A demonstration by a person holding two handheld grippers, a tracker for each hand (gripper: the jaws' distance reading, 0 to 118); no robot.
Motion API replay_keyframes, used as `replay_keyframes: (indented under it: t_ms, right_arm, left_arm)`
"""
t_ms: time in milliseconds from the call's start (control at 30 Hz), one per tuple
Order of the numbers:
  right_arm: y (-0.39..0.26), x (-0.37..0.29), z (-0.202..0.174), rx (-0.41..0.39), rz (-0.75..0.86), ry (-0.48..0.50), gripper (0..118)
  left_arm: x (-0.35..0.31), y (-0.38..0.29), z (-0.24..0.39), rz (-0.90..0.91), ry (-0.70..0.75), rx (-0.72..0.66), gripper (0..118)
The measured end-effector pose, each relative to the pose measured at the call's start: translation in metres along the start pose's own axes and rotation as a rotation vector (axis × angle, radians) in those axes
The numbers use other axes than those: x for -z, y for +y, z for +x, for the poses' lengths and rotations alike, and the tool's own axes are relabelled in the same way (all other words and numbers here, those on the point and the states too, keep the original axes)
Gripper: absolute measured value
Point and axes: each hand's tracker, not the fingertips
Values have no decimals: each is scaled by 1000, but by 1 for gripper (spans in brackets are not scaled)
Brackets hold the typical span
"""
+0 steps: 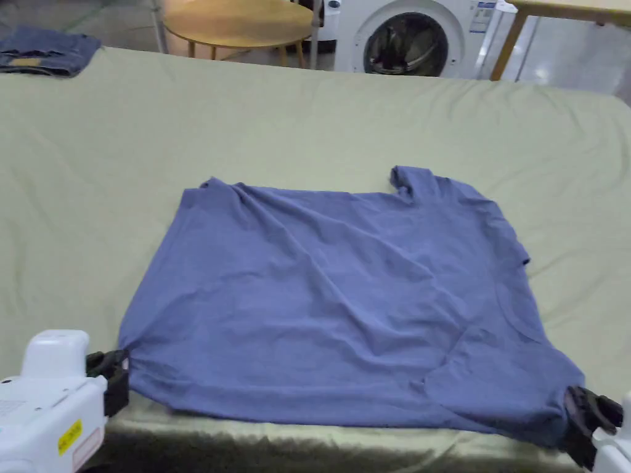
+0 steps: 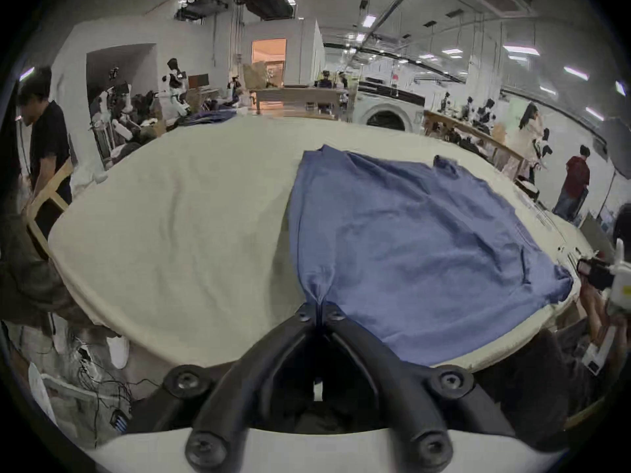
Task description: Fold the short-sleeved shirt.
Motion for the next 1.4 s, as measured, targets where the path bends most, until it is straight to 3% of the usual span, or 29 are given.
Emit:
replay_keyframes:
  t_ms: [33,67,200,333,367,400,433,467,667,833,1000,1133,1233,1333,1367,1400]
  right_arm:
    - [-3,-1,11,26,-1,22,89]
    - [-6,0,18,27,-12,29,118]
    - [-29,3,25,-83,-28,-28,118]
    - [-40,33,26,-67,-102,14,118]
    - [-45,39,27,-58,-122,40,114]
    - [-49,42,29,-38,-120,77,98]
    - [-43,46,27,-4,-122,114,56]
    - [-43,50,27,35,-148,126,3]
    - [-23,30,34,113,-116,107,3]
    - [47,33,31,77,-70,115,3]
    - [113,92,21,16,-35,105,3]
    - [136,164,10,-21,-107,69,3]
    - [133,209,8,21,-170,71,3]
    - [125,228,9,52,-208,62,3]
    - [121,222,11,57,-197,66,5]
    - [120,219,13,79,-178,72,15]
  left_arm:
    - [2,0,1,-1,2,0,0]
    - [3,-2,1,-4,-2,0,0]
    - [9,-7,7,-29,3,-3,0]
    - [12,-10,13,-50,4,-5,0]
    - [12,-9,15,-54,6,-2,0]
    - [13,-9,15,-58,8,-3,0]
    - [13,-10,15,-61,11,-5,0]
    - [14,-10,15,-69,14,-5,0]
    - [14,4,3,-80,74,25,0]
    - [18,59,1,-21,62,26,0]
    - [76,130,13,-54,83,55,0]
    - [144,166,11,-193,75,-37,0]
    - [184,172,6,-311,80,-151,0]
    - [192,171,14,-316,95,-122,0]
    - [186,171,16,-297,100,-118,0]
    - [181,171,17,-250,132,-104,4]
